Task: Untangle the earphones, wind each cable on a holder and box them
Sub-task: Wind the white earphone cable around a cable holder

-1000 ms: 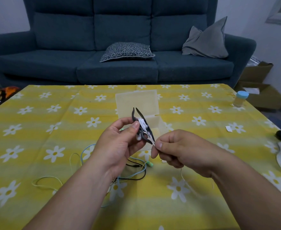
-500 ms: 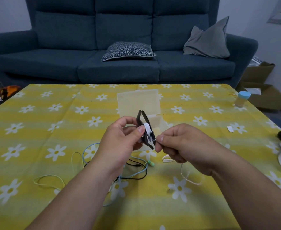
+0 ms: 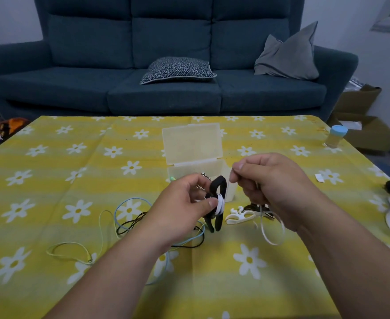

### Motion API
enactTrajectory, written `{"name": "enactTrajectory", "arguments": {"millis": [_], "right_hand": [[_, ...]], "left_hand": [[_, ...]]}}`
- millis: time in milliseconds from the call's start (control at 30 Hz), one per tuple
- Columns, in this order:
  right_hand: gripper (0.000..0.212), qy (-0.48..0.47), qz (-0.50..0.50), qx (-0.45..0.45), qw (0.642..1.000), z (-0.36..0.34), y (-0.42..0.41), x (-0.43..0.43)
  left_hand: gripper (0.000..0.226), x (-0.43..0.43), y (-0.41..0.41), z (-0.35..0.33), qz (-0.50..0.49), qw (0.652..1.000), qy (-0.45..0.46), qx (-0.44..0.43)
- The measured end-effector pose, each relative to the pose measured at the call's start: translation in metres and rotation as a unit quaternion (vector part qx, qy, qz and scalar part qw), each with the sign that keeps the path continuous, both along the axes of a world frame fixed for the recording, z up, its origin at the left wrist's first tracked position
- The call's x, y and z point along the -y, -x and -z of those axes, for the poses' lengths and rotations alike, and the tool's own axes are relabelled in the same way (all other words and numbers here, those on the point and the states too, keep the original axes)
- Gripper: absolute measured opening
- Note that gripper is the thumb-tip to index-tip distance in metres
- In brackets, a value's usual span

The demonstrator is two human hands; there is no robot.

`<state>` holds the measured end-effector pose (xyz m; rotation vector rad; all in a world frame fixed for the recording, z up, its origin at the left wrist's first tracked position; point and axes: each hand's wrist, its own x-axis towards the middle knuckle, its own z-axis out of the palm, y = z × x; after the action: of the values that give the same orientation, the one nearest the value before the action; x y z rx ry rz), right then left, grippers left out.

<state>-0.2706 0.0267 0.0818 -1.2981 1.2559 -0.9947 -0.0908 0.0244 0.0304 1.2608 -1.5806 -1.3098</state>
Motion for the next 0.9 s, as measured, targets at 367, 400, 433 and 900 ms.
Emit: {"name": "enactTrajectory", "arguments": {"millis": [367,400,433,900], "right_hand": [[0.032,0.032,0.064,-0.129,0.989,0.021,0.009,0.012],[0.032,0.021,0.064,-0.141,0.988,0.022,0.009,0.013],[0.031,0.008,0.058,-0.149,0.987,0.024,0.008,0.013],[0.035,-0.099,-0.178,-0.178,0.963,0.033,-0.015,-0.006]], "left_hand": [[0.013,-0.009,0.002,-0.012,0.107,0.976,-0.122,-0.144],[0.019,-0.009,0.002,-0.012,0.099,0.974,-0.122,-0.161],[0.026,-0.009,0.002,-0.012,0.088,0.973,-0.121,-0.178],[0.007,0.008,-0.004,-0.01,-0.147,0.946,-0.105,-0.269]]}}
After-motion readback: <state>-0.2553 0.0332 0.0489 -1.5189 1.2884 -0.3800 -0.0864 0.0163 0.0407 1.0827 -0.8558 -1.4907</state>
